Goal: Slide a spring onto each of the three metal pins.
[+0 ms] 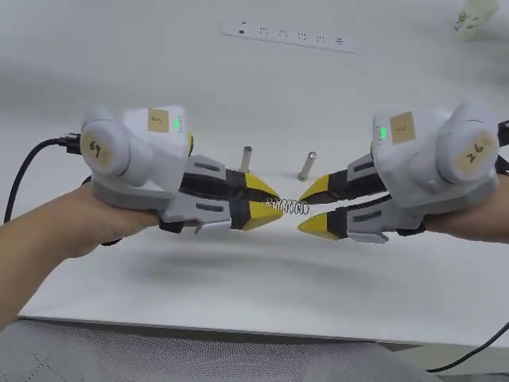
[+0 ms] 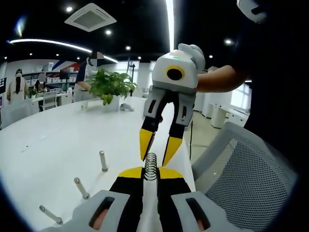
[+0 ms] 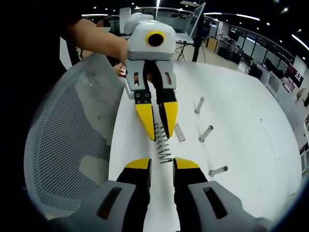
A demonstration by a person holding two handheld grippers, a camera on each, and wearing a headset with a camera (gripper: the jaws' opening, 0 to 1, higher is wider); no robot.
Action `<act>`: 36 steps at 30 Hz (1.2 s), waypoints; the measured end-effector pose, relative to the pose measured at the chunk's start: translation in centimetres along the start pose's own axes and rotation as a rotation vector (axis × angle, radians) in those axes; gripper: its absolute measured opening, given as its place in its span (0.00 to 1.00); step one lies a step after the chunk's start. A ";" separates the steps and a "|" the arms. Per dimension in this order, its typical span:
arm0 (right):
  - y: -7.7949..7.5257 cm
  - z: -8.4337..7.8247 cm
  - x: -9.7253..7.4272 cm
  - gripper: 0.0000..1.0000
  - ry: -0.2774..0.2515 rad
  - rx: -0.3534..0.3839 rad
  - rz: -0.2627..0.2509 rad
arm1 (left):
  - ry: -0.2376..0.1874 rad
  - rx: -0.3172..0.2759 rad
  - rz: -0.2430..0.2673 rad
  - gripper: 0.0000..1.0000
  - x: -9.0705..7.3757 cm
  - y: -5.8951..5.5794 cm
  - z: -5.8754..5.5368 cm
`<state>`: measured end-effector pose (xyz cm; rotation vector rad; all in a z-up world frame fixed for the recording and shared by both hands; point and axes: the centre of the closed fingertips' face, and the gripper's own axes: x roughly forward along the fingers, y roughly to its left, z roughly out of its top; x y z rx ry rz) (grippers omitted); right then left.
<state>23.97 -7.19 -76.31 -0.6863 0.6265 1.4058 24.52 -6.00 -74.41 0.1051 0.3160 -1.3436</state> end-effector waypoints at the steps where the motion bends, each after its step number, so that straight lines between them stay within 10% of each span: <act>1: 0.0 0.1 0.0 0.15 -0.008 0.004 0.001 | 0.000 0.001 -0.002 0.02 0.0 0.0 0.0; 36: 0.2 5.2 -1.0 0.07 -0.093 -0.077 0.047 | 0.023 -0.007 -0.025 0.02 0.4 -0.5 -1.1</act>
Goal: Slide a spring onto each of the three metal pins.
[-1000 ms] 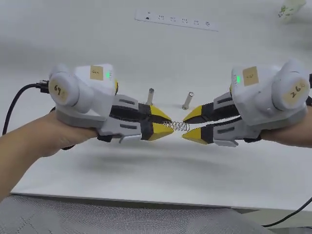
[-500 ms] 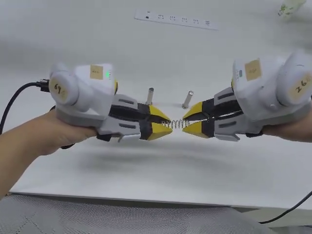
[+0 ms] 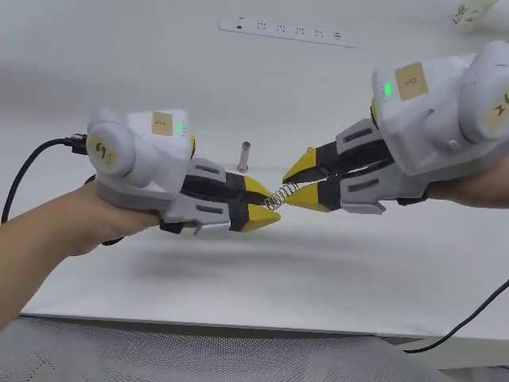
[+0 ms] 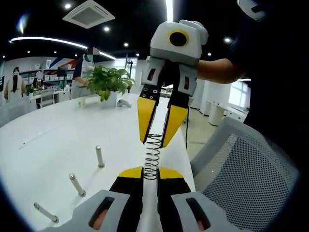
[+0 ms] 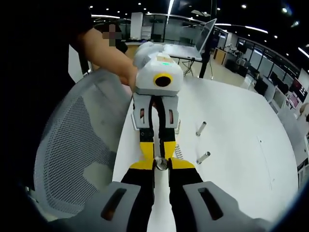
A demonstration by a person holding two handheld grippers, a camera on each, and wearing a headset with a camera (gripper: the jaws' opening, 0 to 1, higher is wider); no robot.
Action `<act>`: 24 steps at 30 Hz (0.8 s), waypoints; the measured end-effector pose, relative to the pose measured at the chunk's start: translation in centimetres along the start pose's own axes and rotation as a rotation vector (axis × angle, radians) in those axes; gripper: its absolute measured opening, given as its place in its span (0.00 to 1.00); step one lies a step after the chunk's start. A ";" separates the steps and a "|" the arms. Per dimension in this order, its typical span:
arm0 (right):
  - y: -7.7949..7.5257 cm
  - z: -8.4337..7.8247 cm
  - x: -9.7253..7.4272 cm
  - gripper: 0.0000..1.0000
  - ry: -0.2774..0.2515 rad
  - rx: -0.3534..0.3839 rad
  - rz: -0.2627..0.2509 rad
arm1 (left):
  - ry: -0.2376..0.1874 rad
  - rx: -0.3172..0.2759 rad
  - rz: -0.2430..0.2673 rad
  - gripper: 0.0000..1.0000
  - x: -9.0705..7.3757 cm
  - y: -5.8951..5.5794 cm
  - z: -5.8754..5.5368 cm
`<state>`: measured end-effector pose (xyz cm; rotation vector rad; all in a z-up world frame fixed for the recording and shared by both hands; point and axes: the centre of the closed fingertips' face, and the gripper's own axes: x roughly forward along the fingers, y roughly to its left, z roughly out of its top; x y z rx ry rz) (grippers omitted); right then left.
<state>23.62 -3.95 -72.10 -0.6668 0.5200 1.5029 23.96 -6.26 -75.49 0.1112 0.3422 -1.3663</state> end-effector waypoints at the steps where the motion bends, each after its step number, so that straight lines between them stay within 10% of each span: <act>1: -0.1 0.1 0.1 0.07 -0.008 -0.001 -0.001 | -0.004 -0.001 -0.002 0.02 0.0 -0.1 0.1; 24: -0.3 2.0 0.8 0.08 -0.085 -0.044 -0.055 | -0.018 0.010 0.028 0.02 -0.8 0.1 0.5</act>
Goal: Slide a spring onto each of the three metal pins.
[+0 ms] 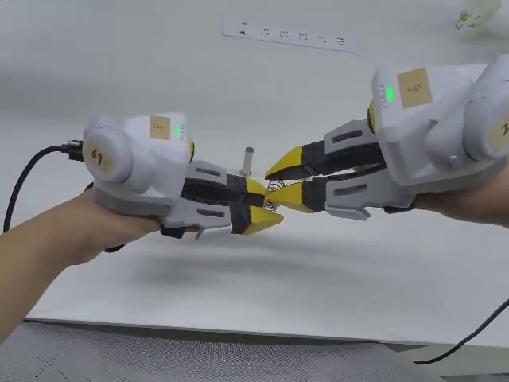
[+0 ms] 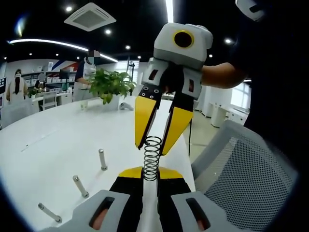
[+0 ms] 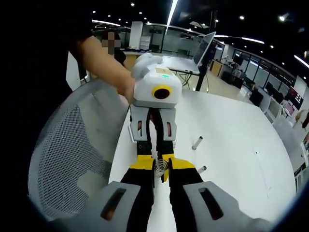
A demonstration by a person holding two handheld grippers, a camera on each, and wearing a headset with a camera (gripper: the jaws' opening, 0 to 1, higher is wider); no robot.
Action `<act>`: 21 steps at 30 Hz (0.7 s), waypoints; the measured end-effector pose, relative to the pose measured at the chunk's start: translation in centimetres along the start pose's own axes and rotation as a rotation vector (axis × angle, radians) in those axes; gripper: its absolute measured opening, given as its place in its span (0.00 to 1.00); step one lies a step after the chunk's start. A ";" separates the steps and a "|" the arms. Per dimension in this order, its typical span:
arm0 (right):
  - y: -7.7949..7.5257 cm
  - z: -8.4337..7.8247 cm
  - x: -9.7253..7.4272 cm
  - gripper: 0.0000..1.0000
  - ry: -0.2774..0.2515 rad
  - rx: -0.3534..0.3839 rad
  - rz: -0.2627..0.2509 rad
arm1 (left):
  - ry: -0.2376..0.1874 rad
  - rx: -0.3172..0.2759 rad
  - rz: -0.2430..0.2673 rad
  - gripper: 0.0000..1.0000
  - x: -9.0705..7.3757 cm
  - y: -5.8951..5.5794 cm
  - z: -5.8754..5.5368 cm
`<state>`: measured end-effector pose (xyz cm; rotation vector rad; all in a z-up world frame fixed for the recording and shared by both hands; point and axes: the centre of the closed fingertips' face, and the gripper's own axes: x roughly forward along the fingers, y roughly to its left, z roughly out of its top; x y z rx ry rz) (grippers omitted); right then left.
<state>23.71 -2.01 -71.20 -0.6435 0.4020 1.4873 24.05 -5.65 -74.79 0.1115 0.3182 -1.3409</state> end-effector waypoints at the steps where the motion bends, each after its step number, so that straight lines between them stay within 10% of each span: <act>1: 0.0 0.0 0.0 0.08 -0.003 0.003 0.000 | 0.001 0.001 0.000 0.01 0.0 0.0 0.0; 21: 0.1 0.5 0.2 0.08 -0.013 -0.049 -0.027 | 0.006 0.009 0.003 0.01 -0.1 0.1 0.0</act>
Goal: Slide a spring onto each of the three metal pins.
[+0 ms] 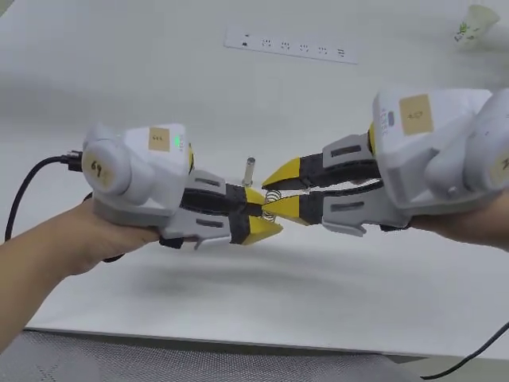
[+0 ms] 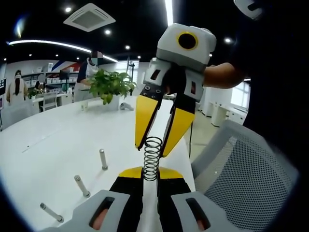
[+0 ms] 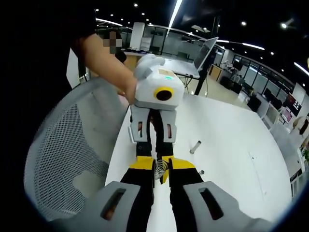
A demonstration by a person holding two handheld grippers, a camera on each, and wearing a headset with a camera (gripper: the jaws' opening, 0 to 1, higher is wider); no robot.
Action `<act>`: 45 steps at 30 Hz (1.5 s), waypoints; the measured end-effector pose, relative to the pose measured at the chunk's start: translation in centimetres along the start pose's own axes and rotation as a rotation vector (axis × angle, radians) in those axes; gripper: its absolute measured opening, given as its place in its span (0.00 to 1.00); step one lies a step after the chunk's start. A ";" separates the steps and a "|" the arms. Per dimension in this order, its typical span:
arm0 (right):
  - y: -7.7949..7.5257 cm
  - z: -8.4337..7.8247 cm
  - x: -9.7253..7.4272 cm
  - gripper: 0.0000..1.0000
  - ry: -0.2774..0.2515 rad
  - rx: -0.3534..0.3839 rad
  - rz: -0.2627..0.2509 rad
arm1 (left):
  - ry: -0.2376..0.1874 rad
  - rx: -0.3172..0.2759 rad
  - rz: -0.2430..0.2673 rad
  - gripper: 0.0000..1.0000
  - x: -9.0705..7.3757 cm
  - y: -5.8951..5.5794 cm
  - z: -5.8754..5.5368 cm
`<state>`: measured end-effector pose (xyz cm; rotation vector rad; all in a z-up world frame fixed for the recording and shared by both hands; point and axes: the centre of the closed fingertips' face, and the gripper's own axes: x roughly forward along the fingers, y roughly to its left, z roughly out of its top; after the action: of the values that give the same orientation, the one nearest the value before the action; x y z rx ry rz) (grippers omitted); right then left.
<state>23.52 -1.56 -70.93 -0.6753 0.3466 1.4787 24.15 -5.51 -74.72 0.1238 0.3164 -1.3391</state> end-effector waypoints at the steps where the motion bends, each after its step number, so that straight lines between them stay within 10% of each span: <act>1: 0.0 0.0 0.0 0.08 0.001 0.002 0.002 | 0.001 0.001 0.001 0.01 0.0 0.0 0.0; 45: -0.1 0.0 -1.0 0.13 -0.083 0.181 -0.017 | -0.049 -0.029 0.013 0.01 -0.5 0.0 0.7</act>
<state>23.48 -2.30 -70.33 -0.4701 0.4043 1.4353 24.16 -5.20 -73.90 0.0689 0.2930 -1.3219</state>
